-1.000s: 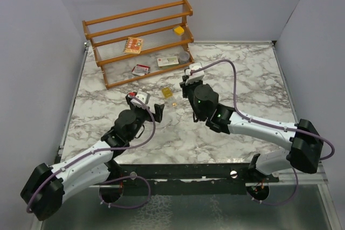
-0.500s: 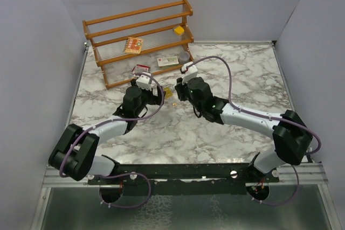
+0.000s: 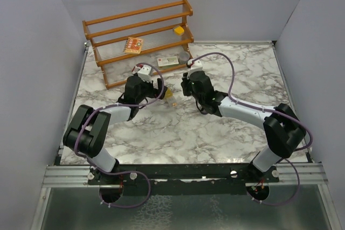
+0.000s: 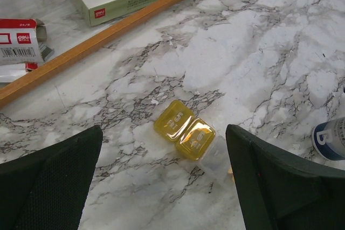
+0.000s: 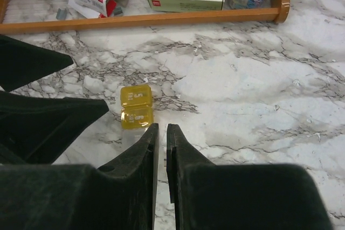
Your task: Sort the pills into containers
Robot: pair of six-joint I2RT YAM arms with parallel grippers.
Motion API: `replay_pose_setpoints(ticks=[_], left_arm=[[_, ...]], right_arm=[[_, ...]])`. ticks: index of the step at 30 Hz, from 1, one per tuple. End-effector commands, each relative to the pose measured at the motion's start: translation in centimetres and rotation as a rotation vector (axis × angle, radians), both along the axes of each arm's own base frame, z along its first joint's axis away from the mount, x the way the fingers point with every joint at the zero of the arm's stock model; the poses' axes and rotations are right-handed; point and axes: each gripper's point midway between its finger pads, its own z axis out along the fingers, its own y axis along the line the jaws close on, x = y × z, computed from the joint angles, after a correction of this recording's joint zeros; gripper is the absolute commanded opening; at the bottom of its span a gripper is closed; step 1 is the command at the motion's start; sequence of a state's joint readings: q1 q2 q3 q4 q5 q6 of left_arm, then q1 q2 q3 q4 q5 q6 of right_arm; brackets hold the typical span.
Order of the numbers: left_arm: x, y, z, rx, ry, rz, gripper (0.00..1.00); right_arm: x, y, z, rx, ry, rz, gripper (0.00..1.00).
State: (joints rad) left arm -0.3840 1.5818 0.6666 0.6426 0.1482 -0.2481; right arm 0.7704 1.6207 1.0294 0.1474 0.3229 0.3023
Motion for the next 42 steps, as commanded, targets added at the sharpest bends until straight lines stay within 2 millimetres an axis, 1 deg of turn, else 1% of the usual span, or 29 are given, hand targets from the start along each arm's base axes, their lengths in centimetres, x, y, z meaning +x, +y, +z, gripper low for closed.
replay_pose_setpoints(ticks=[1,4,6,10,11,13,15,16,18,19,20,21,24,27,33,36,42], left_arm=[[0.3,0.0,0.3,-0.112,0.061,-0.069,0.99],[0.6,0.3,0.3,-0.139,0.076,-0.079,0.99],[0.6,-0.3,0.3,-0.147,0.083,-0.114,0.99],[0.3,-0.9,0.0,-0.149,0.089,-0.156,0.86],[0.3,-0.8,0.0,-0.143,0.084,-0.157,0.85],[0.3,-0.3,-0.4,-0.123,0.083,-0.137,0.81],[0.4,0.2,-1.2,-0.102,0.105,-0.107,0.72],[0.4,0.3,-1.8,-0.094,0.123,-0.097,0.70],[0.5,0.4,-2.6,-0.091,0.151,-0.086,0.68],[0.6,0.3,-2.6,-0.093,0.156,-0.086,0.68],[0.5,0.3,-3.5,-0.090,0.179,-0.087,0.68],[0.5,0.3,-4.0,-0.090,0.190,-0.088,0.66],[0.4,-0.1,-4.3,-0.085,0.196,-0.103,0.61],[0.3,-0.4,-4.3,-0.071,0.188,-0.110,0.60],[0.5,-0.6,-4.5,-0.077,0.196,-0.107,0.67],[0.5,-1.0,-4.5,-0.083,0.201,-0.116,0.68],[0.7,-1.6,-5.5,-0.075,0.221,-0.115,0.68]], right_arm=[[-0.4,0.2,-0.5,0.013,0.026,0.020,0.12],[-0.4,0.2,-1.2,0.008,0.037,0.016,0.11],[-0.4,0.2,-1.8,0.001,0.048,0.011,0.11],[-0.3,-0.2,-2.7,-0.017,0.060,-0.006,0.11],[-0.3,-0.4,-2.8,-0.021,0.062,-0.011,0.11],[-0.5,-0.7,-3.1,-0.029,0.067,-0.021,0.11],[-0.6,-0.8,-3.6,-0.035,0.076,-0.023,0.11],[-0.7,-0.8,-3.7,-0.033,0.081,-0.021,0.11],[-0.9,-0.8,-4.1,-0.026,0.097,-0.020,0.10],[-1.0,-0.8,-4.4,-0.026,0.102,-0.022,0.09],[-1.1,-0.9,-4.5,-0.024,0.105,-0.023,0.08],[-1.1,-0.8,-4.6,-0.020,0.108,-0.022,0.06],[-1.1,-0.6,-5.1,-0.025,0.120,-0.015,0.02],[-1.1,-0.4,-5.5,-0.030,0.134,-0.008,0.02],[-1.2,-0.3,-5.7,-0.028,0.136,-0.006,0.02],[-1.2,-0.5,-6.0,-0.034,0.142,-0.013,0.02],[-1.3,-0.7,-6.2,-0.030,0.145,-0.024,0.01]])
